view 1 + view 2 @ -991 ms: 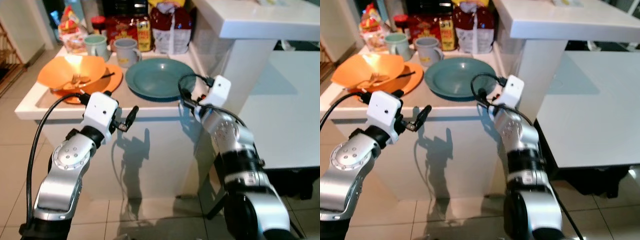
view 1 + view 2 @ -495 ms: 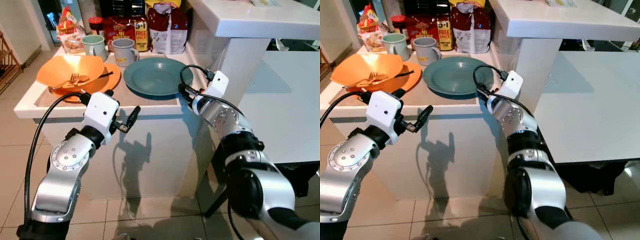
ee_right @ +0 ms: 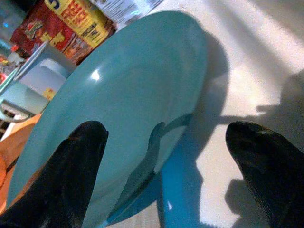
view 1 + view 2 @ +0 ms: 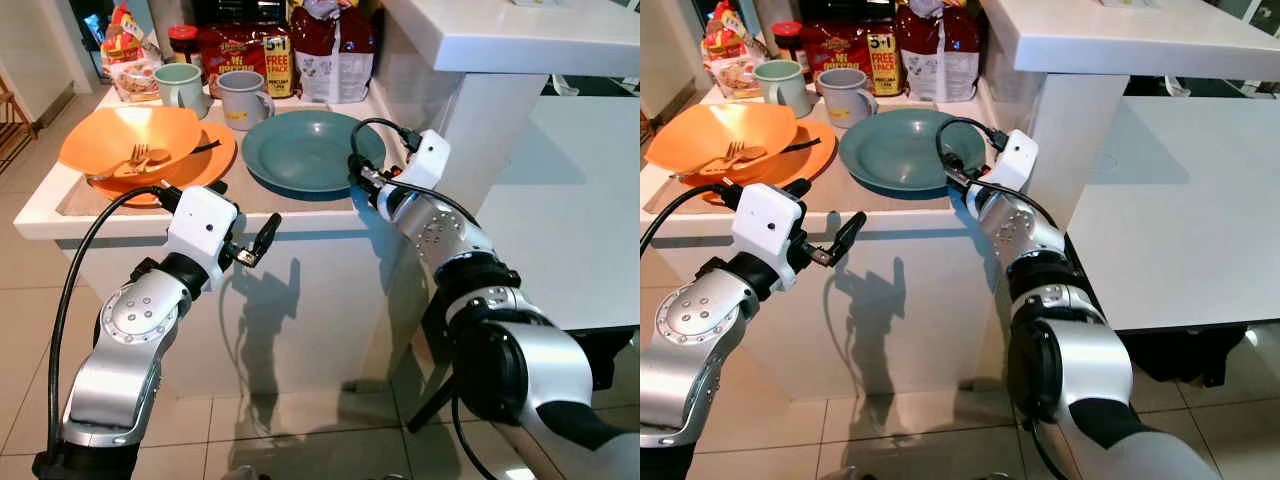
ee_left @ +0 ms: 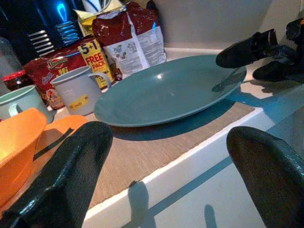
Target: Setting the table
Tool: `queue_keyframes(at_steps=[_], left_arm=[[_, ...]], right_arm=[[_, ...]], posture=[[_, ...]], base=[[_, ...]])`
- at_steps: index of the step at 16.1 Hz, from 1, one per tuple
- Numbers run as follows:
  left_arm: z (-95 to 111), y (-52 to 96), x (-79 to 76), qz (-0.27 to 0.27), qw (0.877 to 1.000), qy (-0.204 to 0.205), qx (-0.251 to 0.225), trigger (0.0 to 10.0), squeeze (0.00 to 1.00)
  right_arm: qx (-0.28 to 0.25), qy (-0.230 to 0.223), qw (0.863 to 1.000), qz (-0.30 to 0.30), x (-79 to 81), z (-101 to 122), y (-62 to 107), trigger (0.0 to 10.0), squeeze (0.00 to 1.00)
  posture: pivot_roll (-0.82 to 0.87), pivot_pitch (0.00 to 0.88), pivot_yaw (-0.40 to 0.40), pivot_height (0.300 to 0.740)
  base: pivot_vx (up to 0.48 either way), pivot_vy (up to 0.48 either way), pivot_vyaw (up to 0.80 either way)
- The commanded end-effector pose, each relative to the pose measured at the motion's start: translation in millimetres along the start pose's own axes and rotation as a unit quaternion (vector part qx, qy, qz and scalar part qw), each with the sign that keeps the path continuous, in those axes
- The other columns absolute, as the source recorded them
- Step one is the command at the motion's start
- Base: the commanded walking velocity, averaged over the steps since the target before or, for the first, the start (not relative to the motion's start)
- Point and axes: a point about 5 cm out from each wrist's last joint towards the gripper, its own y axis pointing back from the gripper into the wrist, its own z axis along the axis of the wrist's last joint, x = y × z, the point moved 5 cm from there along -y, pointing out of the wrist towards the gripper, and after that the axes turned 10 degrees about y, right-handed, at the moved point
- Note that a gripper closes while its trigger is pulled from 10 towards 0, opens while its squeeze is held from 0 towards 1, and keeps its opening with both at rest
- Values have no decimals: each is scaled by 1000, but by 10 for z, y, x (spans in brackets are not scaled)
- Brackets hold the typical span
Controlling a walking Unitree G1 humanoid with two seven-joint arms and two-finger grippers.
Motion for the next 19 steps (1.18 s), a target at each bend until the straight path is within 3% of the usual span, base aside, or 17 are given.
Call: queue_keyframes(at_steps=[1, 3, 4, 5, 6, 19], left_arm=[[60, 0, -29, -5, 1000, -5, -10, 10000, 0], [62, -5, -31, -4, 1000, -5, -11, 10000, 0], [62, -5, -33, -4, 1000, -5, -11, 10000, 0], [59, -1, -37, -4, 1000, -4, -12, 10000, 0], [58, 0, -41, -5, 1000, -4, -12, 10000, 0], [8, 27, -157, -34, 999, 7, -2, 10000, 0]], right_arm=[[-9, 11, 1000, 7, 51, 61, -13, 10000, 0], [-13, 11, 1000, 14, 67, 62, -18, 10000, 0], [-16, 10, 1000, 19, 81, 68, -19, 9490, 0], [-20, 6, 999, 27, 105, 80, -23, 2314, 0], [-22, 3, 999, 30, 111, 88, -24, 0, 0], [-16, -34, 999, 31, 74, 58, -29, 0, 0]], posture=[[81, 0, -44, 740], [82, 0, -47, 740], [82, 0, -47, 740], [82, 0, -47, 740], [82, 0, -50, 740], [83, 0, -56, 740]], base=[[0, 0, 0], [0, 0, 0], [0, 0, 0], [0, 0, 0], [0, 0, 0], [0, 0, 0]])
